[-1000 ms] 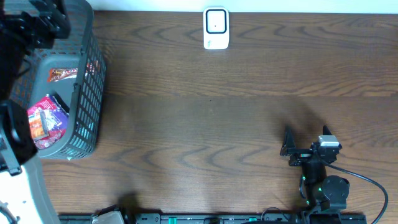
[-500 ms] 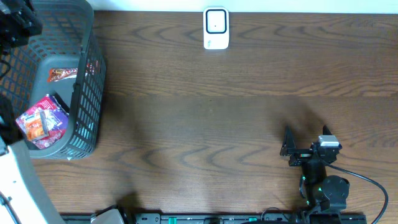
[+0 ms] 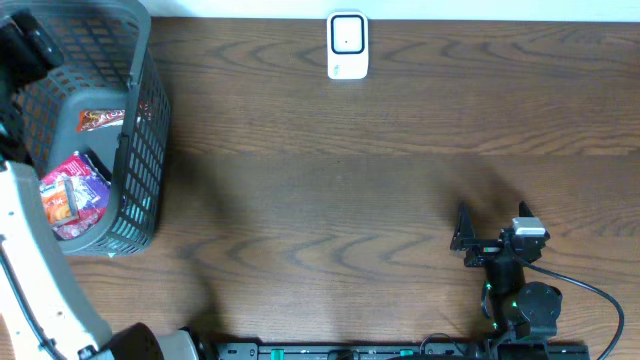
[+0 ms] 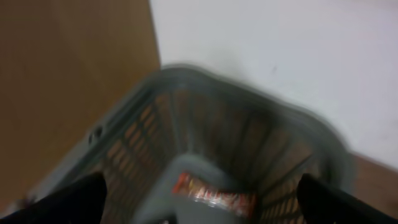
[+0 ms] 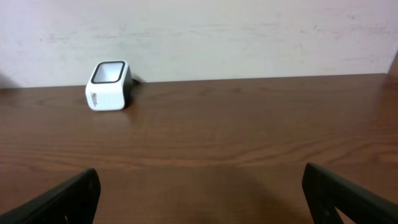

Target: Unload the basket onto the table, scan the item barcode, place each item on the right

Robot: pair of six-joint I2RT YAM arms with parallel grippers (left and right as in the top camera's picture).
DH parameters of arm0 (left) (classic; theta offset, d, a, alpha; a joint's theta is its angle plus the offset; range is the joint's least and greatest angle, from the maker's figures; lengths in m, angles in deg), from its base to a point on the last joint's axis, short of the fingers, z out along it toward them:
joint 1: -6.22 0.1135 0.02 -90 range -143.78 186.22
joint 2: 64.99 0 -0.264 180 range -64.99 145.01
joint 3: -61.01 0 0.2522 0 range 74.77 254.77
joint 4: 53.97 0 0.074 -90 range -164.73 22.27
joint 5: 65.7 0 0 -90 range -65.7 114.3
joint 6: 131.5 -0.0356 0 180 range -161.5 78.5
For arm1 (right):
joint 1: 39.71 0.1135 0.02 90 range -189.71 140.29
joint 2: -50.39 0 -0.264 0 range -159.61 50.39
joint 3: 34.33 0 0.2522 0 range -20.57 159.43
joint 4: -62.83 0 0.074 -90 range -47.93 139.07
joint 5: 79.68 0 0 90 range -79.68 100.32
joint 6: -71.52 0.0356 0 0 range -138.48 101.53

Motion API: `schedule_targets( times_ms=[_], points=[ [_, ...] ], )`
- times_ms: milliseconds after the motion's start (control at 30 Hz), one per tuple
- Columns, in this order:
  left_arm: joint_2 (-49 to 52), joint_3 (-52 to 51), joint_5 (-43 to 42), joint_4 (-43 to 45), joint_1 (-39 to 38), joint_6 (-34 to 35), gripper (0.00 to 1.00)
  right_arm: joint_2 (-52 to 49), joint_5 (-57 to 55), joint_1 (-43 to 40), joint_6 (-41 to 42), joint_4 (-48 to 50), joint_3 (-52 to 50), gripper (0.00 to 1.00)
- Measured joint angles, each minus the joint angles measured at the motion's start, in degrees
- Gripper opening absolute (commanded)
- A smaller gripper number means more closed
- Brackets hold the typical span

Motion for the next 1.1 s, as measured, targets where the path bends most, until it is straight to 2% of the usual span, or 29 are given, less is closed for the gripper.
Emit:
schedule_targets(
  times_ms=[200,400,633,867,1033,1100],
  points=[
    [6.47,0.11,6.69,-11.04,0.04,-0.09,0.98,0.00,-0.02,0.00,0.00,0.00,0.00,0.99],
    [16.04,0.09,8.31,-20.74,0.04,0.72,0.98,0.00,-0.02,0.00,0.00,0.00,0.00,0.99],
    [21.92,0.09,8.90,-23.82,0.04,5.90,0.98,0.00,-0.02,0.00,0.00,-0.02,0.00,0.99],
    [22.23,-1.03,15.47,-24.26,0.22,11.78,0.98,0.00,-0.02,0.00,0.00,-0.02,0.00,0.99],
    [22.23,-1.66,16.98,-25.20,2.43,13.49,1.00,0.00,-0.02,0.00,0.00,-0.02,0.00,0.99],
    [22.23,-1.66,16.76,-25.88,3.54,13.64,0.95,0.00,-0.02,0.00,0.00,-0.02,0.00,0.99]
  ],
)
